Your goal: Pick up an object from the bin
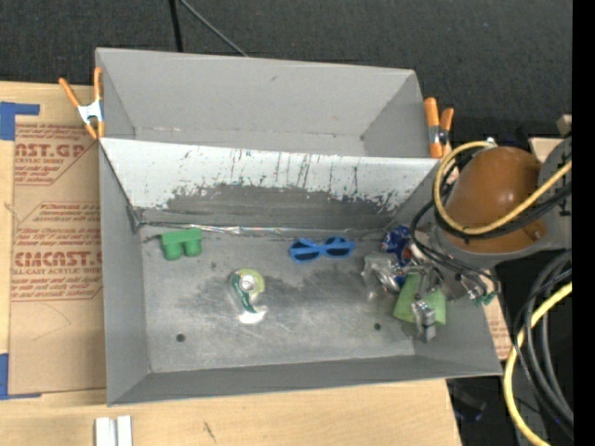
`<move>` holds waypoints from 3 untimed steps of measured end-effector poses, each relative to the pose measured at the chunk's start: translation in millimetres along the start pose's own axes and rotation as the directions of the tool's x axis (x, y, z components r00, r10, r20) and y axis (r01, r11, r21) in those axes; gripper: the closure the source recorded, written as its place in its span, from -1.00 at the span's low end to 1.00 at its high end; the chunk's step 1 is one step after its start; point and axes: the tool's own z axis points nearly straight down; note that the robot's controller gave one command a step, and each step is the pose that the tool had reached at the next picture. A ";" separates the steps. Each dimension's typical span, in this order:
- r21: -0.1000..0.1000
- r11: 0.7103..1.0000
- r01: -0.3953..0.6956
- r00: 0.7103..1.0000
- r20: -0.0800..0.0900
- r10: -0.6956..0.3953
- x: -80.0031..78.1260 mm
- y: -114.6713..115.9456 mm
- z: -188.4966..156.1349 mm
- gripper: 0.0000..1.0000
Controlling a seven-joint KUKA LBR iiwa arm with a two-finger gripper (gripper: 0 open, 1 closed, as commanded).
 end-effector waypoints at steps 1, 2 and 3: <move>0.031 0.979 0.201 0.980 -0.008 -0.200 12.7 -16.1 -24.9 -1.00; 0.026 0.980 0.200 0.980 -0.007 -0.200 12.0 -14.4 -24.7 1.00; 0.035 0.983 0.177 0.984 -0.003 -0.177 13.3 20.8 -119.2 1.00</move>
Offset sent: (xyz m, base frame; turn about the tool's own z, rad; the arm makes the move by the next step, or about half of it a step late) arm -0.0054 -0.0219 0.0243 -0.2025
